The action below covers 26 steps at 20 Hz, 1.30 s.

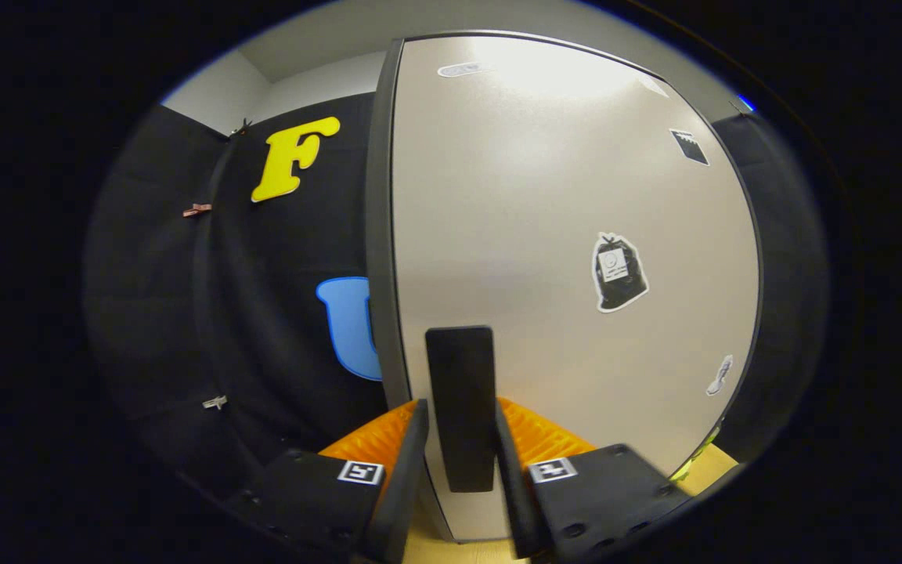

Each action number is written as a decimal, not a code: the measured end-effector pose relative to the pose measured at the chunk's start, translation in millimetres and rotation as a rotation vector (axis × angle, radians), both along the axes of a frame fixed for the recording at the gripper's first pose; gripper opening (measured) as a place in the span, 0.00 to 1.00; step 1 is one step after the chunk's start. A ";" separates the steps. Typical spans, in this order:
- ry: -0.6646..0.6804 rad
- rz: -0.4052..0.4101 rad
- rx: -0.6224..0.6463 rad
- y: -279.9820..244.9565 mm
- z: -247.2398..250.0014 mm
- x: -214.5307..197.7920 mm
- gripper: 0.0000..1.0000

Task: Open the shoe cabinet door, grab the shoes and put them into the shoe cabinet, then close the shoe cabinet door.

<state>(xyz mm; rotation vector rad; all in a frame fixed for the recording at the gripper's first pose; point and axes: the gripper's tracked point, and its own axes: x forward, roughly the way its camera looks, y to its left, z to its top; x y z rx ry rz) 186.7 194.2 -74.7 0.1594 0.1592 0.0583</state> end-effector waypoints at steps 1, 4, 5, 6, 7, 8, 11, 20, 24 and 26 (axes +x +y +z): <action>-0.013 0.006 0.000 -0.1 3.7 -4.3 0.37; -0.018 0.021 -0.022 -0.6 2.1 -3.2 0.31; -0.016 0.021 -0.024 -0.5 0.6 -3.1 0.31; -0.016 0.025 -0.030 -0.4 2.0 -5.8 0.24; -0.025 0.031 -0.037 -0.8 3.4 -9.3 0.24; -0.029 0.038 -0.038 -1.0 4.6 -12.4 0.24; -0.041 0.075 -0.033 -2.0 9.6 -31.1 0.24; -0.059 0.206 -0.026 -34.4 17.0 -116.9 0.24; -0.058 0.230 -0.022 -52.0 19.2 -142.7 0.24; -0.056 0.234 -0.007 -62.5 20.4 -154.6 0.24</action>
